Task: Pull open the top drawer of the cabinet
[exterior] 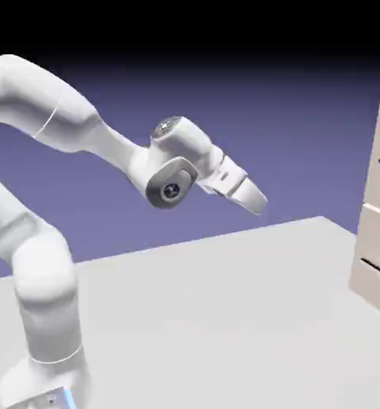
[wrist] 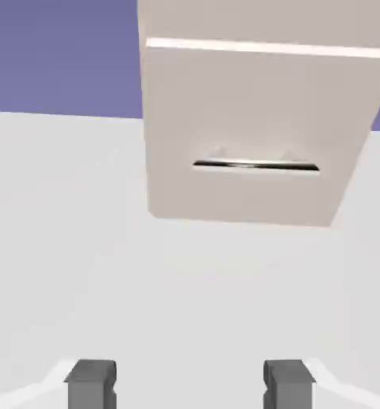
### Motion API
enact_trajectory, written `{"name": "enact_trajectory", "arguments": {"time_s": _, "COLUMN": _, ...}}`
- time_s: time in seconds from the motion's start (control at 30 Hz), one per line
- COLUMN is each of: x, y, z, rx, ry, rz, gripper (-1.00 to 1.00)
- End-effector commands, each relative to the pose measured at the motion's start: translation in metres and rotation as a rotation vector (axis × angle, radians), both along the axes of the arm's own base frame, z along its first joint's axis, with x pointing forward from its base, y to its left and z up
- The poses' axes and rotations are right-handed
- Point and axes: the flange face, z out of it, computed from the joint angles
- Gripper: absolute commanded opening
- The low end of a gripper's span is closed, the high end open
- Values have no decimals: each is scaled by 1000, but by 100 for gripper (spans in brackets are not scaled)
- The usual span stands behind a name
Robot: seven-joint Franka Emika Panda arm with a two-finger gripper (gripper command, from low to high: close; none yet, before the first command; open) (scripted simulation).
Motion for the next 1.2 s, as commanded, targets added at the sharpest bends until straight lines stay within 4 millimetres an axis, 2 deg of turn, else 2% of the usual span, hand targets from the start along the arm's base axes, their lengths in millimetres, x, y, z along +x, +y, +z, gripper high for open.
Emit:
{"name": "enact_trajectory", "arguments": {"time_s": 0.0, "x": 1, "y": -7, "z": 13, "rx": 26, "ry": -23, "rz": -43, "gripper": 0}}
{"name": "enact_trajectory", "arguments": {"time_s": 0.27, "x": -11, "y": -50, "z": 111, "rx": 237, "ry": -221, "rz": -327, "gripper": 0}}
{"name": "enact_trajectory", "arguments": {"time_s": 0.5, "x": -31, "y": -58, "z": 184, "rx": 416, "ry": -404, "rz": -487, "gripper": 0}}
{"name": "enact_trajectory", "arguments": {"time_s": 0.7, "x": -42, "y": -44, "z": 232, "rx": 557, "ry": -550, "rz": -558, "gripper": 0}}
{"name": "enact_trajectory", "arguments": {"time_s": 0.87, "x": -39, "y": -20, "z": 260, "rx": 663, "ry": -653, "rz": -577, "gripper": 0}}
{"name": "enact_trajectory", "arguments": {"time_s": 1.03, "x": -22, "y": 8, "z": 274, "rx": 758, "ry": -731, "rz": -567, "gripper": 0}}
{"name": "enact_trajectory", "arguments": {"time_s": 1.17, "x": 3, "y": 31, "z": 274, "rx": 829, "ry": -770, "rz": -547, "gripper": 0}}
